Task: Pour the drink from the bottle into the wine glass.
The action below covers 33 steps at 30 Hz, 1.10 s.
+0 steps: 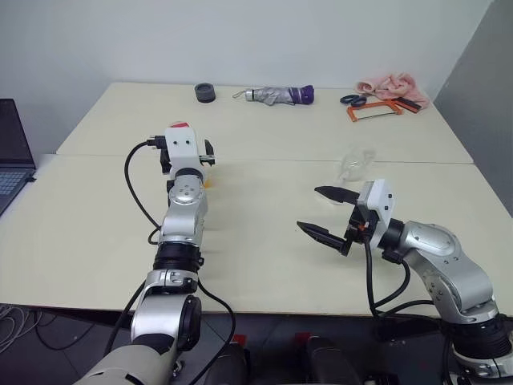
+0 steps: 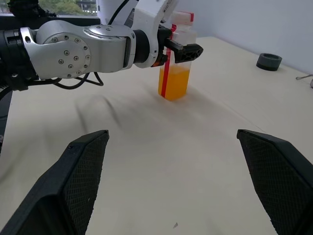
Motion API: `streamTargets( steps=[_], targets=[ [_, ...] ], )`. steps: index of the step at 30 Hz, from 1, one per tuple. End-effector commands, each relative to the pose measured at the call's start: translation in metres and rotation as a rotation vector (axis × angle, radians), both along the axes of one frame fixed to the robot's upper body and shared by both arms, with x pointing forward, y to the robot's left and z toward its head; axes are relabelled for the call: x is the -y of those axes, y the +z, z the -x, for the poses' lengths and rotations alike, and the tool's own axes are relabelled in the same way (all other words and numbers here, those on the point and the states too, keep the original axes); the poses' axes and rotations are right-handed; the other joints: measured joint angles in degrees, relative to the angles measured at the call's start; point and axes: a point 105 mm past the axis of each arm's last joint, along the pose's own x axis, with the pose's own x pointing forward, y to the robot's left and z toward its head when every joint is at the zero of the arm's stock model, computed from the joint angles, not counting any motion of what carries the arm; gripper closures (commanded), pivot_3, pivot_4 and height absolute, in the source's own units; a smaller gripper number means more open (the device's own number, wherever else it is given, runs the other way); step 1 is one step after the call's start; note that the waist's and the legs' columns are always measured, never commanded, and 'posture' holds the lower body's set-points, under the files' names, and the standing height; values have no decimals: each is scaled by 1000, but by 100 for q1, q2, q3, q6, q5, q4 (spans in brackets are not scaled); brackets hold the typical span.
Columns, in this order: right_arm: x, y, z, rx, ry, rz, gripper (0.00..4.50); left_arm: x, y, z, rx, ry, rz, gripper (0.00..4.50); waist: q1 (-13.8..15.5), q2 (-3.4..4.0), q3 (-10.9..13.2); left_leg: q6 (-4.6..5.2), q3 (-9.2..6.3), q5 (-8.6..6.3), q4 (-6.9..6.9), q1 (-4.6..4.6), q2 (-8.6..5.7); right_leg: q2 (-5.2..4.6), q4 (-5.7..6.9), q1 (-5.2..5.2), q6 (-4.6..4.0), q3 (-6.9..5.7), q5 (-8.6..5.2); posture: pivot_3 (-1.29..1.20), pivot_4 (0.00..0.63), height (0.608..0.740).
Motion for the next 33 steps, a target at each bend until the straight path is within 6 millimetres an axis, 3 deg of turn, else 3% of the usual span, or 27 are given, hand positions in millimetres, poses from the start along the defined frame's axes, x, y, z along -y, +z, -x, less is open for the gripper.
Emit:
streamTargets(
  steps=[1,20,23,28,30,33],
  targets=[
    [-4,10,2,37,26,-7,0,-1,26,-2,74,16,-38,16,0,0,0,0,0,0,0,0,0,0,0,0,0,0,0,0,150,740],
    [-3,6,1,31,26,5,0,-2,26,-5,61,30,-62,16,0,0,0,-16,0,9,0,-2,0,0,1,-2,0,0,0,0,150,740],
    [-3,6,1,31,26,5,0,-2,26,-5,61,27,-60,537,-1,0,0,-16,1,9,0,-2,0,0,1,-2,0,1,0,0,150,740],
    [-3,6,2,33,26,5,0,0,27,-6,73,8,-49,2100,-1,0,0,-16,0,9,0,-3,0,-1,1,-3,0,0,0,0,150,740],
    [-3,6,2,34,27,4,0,0,28,-5,79,2,-46,2481,-1,0,0,-16,1,9,0,-3,0,0,1,-4,0,1,0,0,150,740],
    [-3,7,2,36,26,3,0,3,30,-4,102,-28,-36,2595,-1,0,0,-16,0,9,0,-5,-1,-1,1,-5,0,0,0,0,150,740]
  ],
)
